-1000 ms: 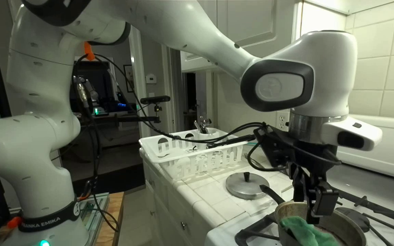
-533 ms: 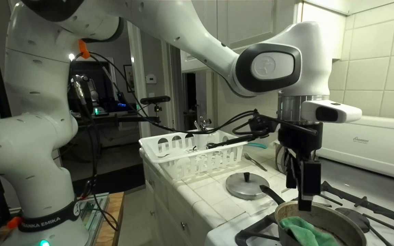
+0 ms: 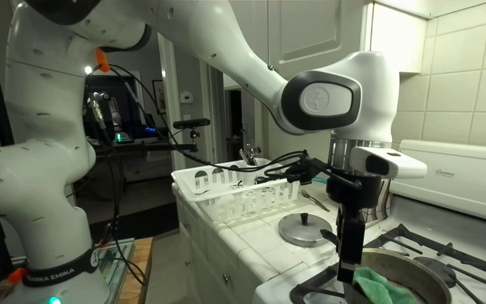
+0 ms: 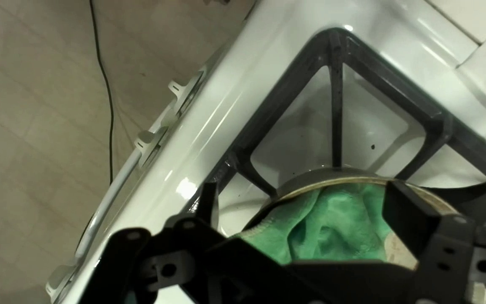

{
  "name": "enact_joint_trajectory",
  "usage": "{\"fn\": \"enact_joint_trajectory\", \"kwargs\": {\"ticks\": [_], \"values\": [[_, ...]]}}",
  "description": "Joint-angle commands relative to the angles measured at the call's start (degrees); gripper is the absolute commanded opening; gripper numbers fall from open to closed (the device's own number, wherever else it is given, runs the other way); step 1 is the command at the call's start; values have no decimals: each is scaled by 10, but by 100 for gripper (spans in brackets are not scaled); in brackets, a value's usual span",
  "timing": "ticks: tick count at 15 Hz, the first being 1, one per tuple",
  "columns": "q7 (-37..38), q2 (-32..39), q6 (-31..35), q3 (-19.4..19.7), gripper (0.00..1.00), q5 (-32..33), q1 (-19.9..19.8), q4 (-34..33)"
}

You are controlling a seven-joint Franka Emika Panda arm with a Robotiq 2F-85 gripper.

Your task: Uncover the pot and put the green cloth inside

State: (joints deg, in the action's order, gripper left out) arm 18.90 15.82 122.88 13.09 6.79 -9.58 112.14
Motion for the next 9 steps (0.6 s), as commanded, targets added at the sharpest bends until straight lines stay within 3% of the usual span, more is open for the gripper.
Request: {"fn": "enact_joint_trajectory", "kwargs": {"ticks": [1, 4, 9], "values": [[-3, 4, 3, 8, 100, 6, -5, -8], [-13, 19, -1, 11, 100, 0, -10, -19], [-23, 52, -5, 11, 83, 3, -12, -51]]}}
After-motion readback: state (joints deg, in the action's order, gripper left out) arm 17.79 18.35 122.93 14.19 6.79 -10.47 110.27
